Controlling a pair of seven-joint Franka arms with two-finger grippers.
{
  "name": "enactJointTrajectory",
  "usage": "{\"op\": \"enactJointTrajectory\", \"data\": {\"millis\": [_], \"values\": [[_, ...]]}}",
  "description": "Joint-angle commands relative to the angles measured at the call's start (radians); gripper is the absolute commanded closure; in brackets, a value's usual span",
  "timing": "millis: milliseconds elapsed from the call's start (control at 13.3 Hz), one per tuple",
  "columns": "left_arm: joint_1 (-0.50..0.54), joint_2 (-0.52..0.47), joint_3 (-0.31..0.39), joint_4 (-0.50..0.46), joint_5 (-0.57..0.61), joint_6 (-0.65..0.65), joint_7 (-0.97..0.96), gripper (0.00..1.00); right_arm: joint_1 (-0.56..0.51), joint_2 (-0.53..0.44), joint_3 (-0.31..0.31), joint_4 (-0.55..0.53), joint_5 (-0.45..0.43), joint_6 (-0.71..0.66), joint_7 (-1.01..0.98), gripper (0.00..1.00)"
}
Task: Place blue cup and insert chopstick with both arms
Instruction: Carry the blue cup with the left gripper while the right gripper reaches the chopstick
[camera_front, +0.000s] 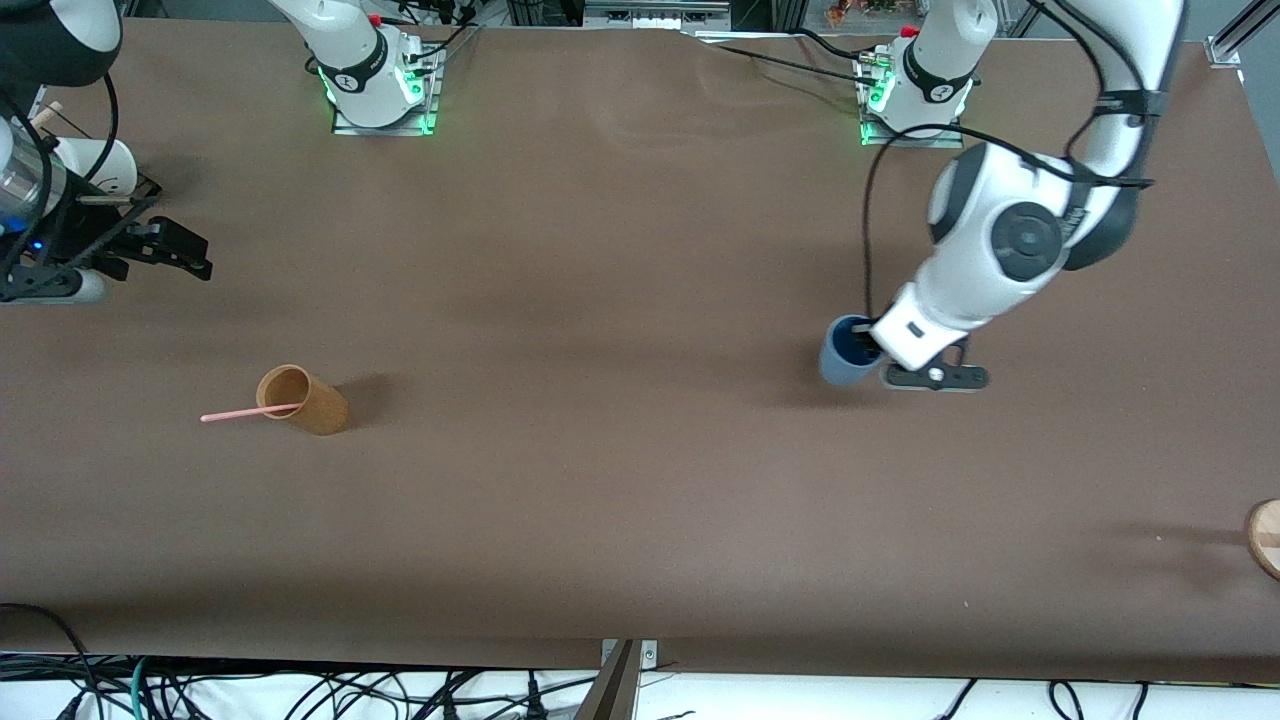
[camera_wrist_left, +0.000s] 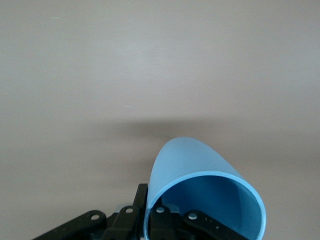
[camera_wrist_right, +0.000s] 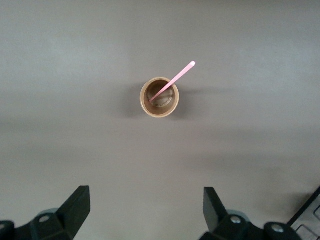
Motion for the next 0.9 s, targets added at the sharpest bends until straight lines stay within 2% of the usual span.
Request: {"op": "enactJointTrajectory", "data": {"millis": [0,151,377,528,679,829], "values": [[-0.136,0.124,0.013,0.159,0.003,-0.034,-0.128,1.00,0.009,0.085,0.008,0.041,-0.064,0.006,-0.050,0.00],[-0.236,0.217,0.015,0.269,0.003,-0.035,-0.243,1.00,0.026,0.134,0.008,0.044,-0.092,0.025,-0.053,0.00],[-0.336,0.346,0.016,0.406,-0.008,-0.035,-0.369,1.00,0.040,0.213,0.007,0.139,-0.086,0.026,-0.063,0.00],[-0.371,0.427,0.017,0.484,-0.020,-0.032,-0.443,1.00,0.031,0.248,0.000,0.167,-0.077,0.035,-0.159,0.00],[-0.400,0.493,0.020,0.556,-0.020,-0.029,-0.496,1.00,0.012,0.311,-0.001,0.246,-0.077,0.043,-0.213,0.00],[-0.409,0.520,0.020,0.570,-0.020,-0.022,-0.526,1.00,0.000,0.392,-0.001,0.351,-0.078,0.042,-0.271,0.00]]}}
